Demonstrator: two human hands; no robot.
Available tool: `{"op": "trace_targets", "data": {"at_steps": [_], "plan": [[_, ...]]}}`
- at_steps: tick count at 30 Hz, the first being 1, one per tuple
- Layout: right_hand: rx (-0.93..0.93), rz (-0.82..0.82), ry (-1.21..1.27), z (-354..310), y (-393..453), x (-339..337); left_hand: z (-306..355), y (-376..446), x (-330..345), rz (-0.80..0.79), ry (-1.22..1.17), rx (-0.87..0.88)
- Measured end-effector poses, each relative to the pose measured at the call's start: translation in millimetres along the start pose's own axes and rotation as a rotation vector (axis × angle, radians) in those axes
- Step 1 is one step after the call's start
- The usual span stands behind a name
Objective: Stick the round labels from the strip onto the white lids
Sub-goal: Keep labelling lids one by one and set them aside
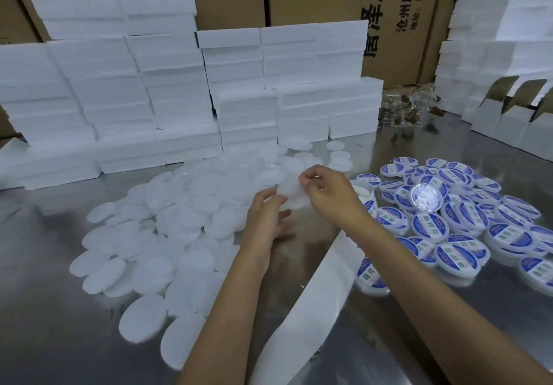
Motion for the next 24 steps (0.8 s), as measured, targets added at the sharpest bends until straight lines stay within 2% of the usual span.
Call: {"op": "trace_targets", "data": {"at_steps": [3,6,11,14,19,22,24], "plan": [[0.151,-0.091,0.276,1,-12,-5,1,-1,9,-0.165,-0.054,0.052],[0.169,-0.012,0.372,5,-22,-13,4,-4,16,-0.229,-0.047,0.121],[0.01,0.263,-0.036,18,-42,-46,5,-7,16,-0.217,0.008,0.149],[-0.006,0.352,-0.31,36,-59,-60,5,-6,15,-0.216,0.026,0.112],[0.07,0.187,-0.503,57,-75,-50,-3,-9,18,-0.242,0.164,0.045],[0.058,0.183,-0.505,55,-79,-42,-11,-13,25,-0.252,0.161,0.007],[0.027,0.184,-0.497,52,-82,-36,-15,-14,29,-0.24,0.217,0.048]]}}
Point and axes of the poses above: each hand's wrist, its own y-axis towards the middle knuckle, its own x-axis out of the palm, z = x × y, the point moved 3 cm from there along y, towards the middle knuckle, and after that the axes turned 4 degrees about -y, right-handed, at the moved point
